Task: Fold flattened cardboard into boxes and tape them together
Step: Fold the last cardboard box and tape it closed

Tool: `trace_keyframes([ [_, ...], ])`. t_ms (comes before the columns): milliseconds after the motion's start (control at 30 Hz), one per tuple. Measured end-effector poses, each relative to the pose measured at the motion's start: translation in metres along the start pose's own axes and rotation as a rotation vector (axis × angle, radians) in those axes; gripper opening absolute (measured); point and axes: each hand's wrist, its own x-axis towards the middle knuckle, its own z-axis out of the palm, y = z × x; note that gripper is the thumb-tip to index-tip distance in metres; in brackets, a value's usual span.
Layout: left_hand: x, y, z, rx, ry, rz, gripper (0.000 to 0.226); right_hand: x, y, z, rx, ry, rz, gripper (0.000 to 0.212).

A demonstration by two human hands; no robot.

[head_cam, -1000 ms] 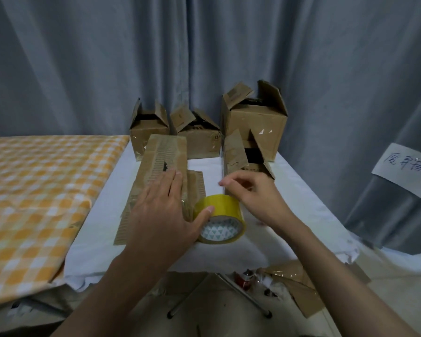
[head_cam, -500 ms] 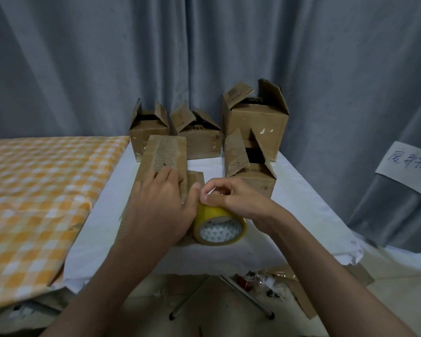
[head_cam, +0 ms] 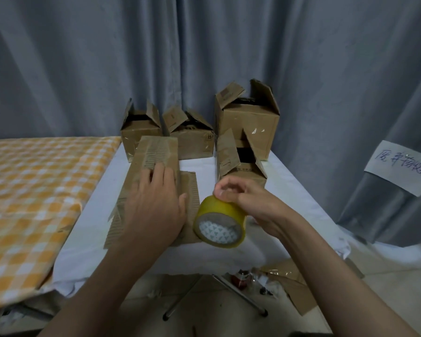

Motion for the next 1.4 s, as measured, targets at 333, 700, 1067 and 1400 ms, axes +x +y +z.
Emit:
trace_keyframes([
  [333,0.001,0.002,-0.022,-0.218,0.067,0.177,0.071,-0.030,0.007,-0.009,0.199,-0.019,-0.112,0.011],
  [700,-0.008,0.021,-0.020,-0.411,0.256,0.226,0.008,-0.036,0.016,0.004,0.156,0.047,-0.216,0.038],
  [1067,-0.017,0.025,-0.020,-0.364,0.371,0.221,0.010,-0.042,0.021,0.012,-0.111,0.199,-0.401,0.025],
  [1400,-0.012,0.027,-0.024,-0.469,0.328,0.167,0.009,-0.050,0.023,-0.017,-0.217,0.141,-0.491,0.013],
])
